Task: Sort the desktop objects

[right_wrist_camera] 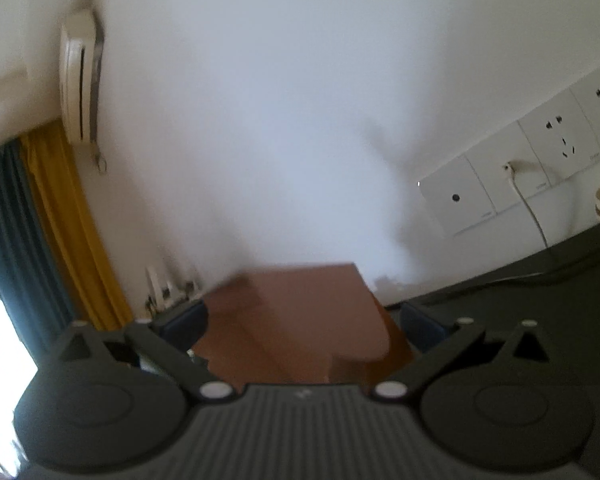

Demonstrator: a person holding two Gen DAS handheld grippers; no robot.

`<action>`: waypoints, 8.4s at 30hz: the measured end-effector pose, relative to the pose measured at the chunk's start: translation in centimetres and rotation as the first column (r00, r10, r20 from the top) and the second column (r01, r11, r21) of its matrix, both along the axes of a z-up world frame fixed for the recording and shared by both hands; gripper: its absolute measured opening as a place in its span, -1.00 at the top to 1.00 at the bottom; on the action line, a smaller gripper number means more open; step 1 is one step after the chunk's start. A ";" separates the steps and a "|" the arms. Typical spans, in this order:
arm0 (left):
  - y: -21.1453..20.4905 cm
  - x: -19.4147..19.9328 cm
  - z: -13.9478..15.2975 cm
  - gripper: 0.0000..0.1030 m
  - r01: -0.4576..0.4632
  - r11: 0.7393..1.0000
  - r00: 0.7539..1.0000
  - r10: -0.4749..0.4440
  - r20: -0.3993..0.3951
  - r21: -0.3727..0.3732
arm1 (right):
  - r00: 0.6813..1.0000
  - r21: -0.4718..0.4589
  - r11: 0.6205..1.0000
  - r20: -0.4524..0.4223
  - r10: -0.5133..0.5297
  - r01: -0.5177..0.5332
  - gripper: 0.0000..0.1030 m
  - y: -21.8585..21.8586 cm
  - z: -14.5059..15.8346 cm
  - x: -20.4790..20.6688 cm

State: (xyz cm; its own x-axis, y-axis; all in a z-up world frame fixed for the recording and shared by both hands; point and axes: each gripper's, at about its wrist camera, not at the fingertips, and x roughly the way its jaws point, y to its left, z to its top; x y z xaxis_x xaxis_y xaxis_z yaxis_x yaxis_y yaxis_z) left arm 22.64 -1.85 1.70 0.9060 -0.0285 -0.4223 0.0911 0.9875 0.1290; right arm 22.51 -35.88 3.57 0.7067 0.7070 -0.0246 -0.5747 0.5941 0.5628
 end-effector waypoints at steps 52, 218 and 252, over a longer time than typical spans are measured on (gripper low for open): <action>0.7 -1.9 1.9 -1.00 0.070 0.993 0.996 -0.065 0.054 -0.093 | 0.934 -0.193 0.981 -0.355 -0.052 -0.019 -0.99 1.2 -0.2 -0.9; -1.0 -2.0 0.3 -1.00 0.307 0.926 0.946 -0.322 -0.036 -0.217 | 0.950 -0.515 0.857 -0.282 -0.133 -0.033 -0.99 5.2 -1.8 -0.2; -0.7 -1.9 -0.2 -1.00 0.323 0.918 0.942 -0.335 -0.016 -0.229 | 0.945 -0.482 0.875 -0.308 -0.110 -0.055 -0.99 4.8 -2.2 0.4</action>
